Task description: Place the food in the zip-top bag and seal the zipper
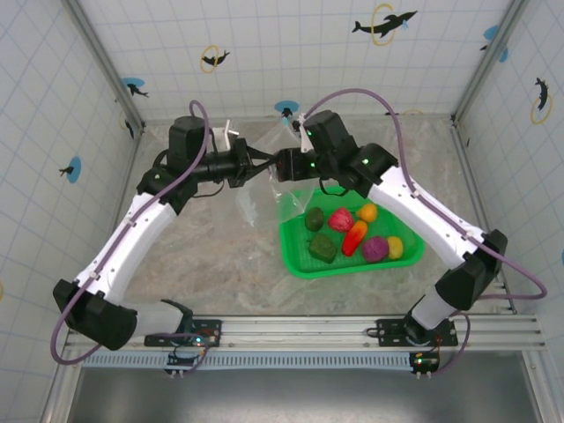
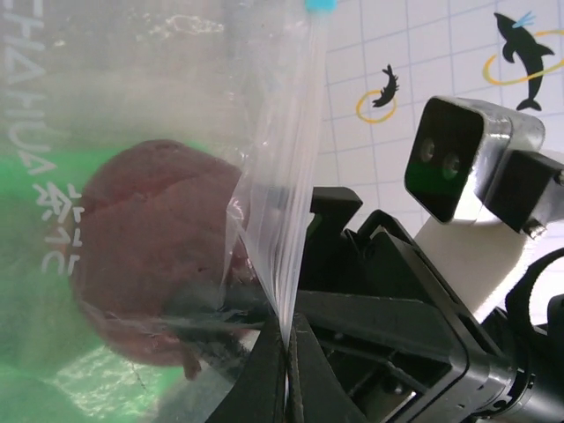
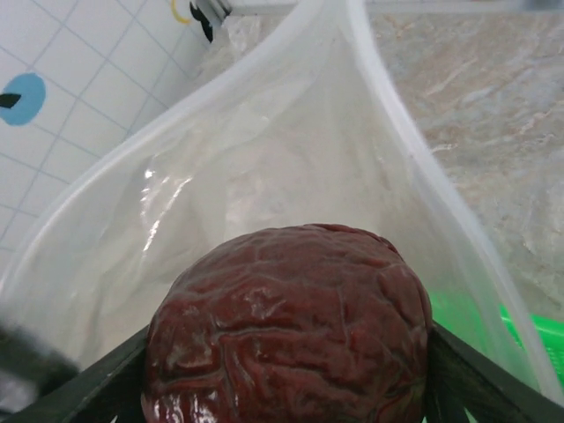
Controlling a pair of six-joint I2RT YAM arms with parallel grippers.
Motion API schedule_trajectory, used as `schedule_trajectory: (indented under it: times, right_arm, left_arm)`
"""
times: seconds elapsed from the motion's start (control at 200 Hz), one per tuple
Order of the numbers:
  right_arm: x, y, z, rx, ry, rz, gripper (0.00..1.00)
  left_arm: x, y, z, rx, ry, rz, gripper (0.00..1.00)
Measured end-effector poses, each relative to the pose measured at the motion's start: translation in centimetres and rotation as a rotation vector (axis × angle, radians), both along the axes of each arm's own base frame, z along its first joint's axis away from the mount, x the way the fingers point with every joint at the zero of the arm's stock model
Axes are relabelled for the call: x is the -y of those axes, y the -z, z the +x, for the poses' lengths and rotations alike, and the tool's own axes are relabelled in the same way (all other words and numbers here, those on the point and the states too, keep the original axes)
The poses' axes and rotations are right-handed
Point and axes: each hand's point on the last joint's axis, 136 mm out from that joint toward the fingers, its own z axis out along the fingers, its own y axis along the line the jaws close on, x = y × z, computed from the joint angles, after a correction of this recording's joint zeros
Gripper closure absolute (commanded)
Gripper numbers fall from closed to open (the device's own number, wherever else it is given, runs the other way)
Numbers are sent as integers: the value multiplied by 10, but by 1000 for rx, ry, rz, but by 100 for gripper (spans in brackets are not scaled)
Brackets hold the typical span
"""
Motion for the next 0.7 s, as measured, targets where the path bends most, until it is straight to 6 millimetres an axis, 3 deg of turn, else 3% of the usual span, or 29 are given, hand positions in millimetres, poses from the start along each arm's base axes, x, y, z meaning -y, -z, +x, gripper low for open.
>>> schedule_trajectory:
  times: [0.085,0.14,0.275,0.38,0.565,0.62,0.635,0.701]
  right_arm:
    - [-1,-2,4,-9,6,-35,9]
    - [-2,-2,4,-15,-4,-43,15]
    - [-12,-2,-10,-52,-65,-22,61]
    - [-22,0,-23,-82,-108,-12,81]
    - [-19,20,-29,-127,-95,-112,80]
    - [-10,27,-28,-133,-74,-159,74]
    - [-8,29,-27,-131,-71,-176,67]
    - [6,36,-27,-139,-48,-236,54]
  left_arm:
    - [-6,-3,-1,0,-10,12,100]
    - [-8,-2,-3,-6,-9,24,100]
    - [-8,1,-7,-22,1,41,100]
    - [-9,5,-11,-36,7,58,100]
    - [-18,2,-13,-14,-16,120,100]
    - [-24,-1,-10,2,-36,142,100]
    - [-26,-1,-10,5,-42,147,100]
    - [-33,-3,-7,20,-67,174,100]
